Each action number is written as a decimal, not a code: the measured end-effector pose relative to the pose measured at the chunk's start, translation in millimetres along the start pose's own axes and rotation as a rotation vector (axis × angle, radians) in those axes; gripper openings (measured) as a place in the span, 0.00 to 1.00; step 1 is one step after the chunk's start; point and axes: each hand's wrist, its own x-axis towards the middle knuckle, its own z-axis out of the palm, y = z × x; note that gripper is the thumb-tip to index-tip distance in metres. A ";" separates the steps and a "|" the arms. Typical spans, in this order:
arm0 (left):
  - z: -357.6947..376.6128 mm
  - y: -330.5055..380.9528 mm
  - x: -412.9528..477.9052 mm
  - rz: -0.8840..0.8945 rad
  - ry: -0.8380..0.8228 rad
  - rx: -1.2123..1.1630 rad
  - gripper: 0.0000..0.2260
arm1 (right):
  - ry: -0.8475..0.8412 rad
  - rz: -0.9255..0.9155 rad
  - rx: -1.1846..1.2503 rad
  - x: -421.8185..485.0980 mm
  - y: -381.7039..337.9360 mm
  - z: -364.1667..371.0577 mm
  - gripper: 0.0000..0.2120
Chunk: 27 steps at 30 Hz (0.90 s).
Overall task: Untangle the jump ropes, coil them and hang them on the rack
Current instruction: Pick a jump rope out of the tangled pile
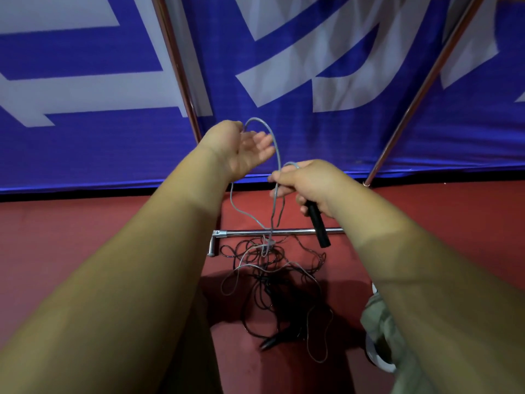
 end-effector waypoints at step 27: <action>5.4 -1.2 -6.0 0.063 -0.079 0.060 0.07 | -0.242 0.211 -0.058 -7.1 -0.4 -14.8 0.16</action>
